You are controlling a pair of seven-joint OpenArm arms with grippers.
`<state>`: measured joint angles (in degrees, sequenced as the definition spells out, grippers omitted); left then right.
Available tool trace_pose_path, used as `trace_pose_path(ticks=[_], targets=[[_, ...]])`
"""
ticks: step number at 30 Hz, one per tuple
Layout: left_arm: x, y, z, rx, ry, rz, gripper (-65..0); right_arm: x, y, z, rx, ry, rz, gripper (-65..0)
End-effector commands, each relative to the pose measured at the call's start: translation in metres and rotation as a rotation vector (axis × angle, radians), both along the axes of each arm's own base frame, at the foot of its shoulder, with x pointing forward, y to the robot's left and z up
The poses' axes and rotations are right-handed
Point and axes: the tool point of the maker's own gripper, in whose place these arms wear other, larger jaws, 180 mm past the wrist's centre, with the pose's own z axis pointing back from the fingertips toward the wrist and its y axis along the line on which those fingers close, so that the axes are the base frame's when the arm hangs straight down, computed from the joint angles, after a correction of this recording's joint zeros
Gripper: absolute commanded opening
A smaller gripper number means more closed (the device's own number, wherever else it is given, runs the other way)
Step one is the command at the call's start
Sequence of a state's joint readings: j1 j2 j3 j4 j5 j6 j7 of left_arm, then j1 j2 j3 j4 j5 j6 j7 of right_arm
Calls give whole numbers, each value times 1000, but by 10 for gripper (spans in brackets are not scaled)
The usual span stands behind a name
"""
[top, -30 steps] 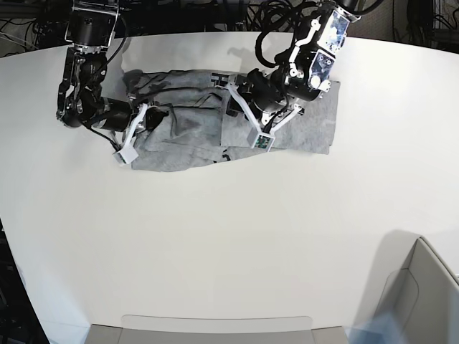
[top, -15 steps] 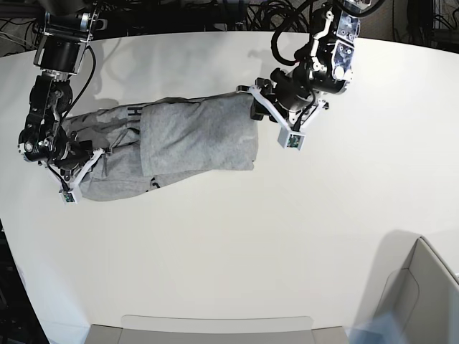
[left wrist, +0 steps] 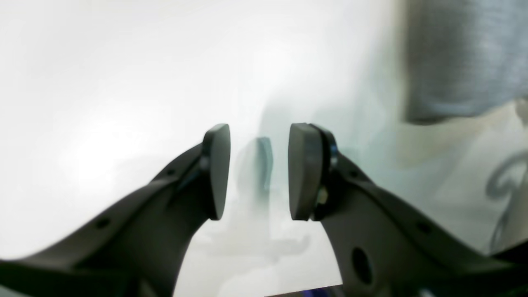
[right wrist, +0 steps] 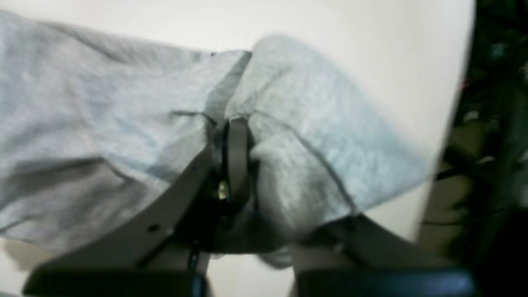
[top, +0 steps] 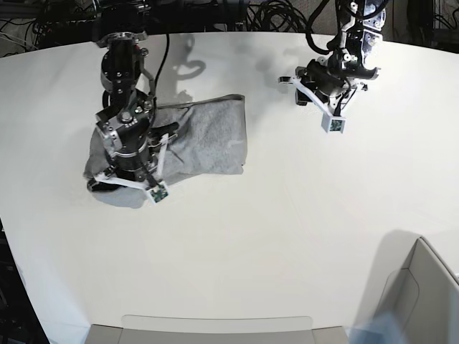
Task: Fold the T-shirt properly
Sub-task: 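Fold the held end with the right gripper over onto the bundle, then press and tuck the folded bundle with the right gripper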
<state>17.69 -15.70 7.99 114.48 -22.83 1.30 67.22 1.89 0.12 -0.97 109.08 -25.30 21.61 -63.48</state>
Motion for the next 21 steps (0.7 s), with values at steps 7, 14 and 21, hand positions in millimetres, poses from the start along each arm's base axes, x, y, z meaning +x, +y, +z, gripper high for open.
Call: trace_pose_path(ticks=[7,14,21], targets=[[-3,17,2,28,-12,27,-424,0,75,42,-134,-147,124,-650],[-10,19,-1,36,6,26,-424,-19,127,26,-211,-121,282,-650],[-15,26,-5,57,19,21,-424,-35,147,-30,-264,25,362,-650]])
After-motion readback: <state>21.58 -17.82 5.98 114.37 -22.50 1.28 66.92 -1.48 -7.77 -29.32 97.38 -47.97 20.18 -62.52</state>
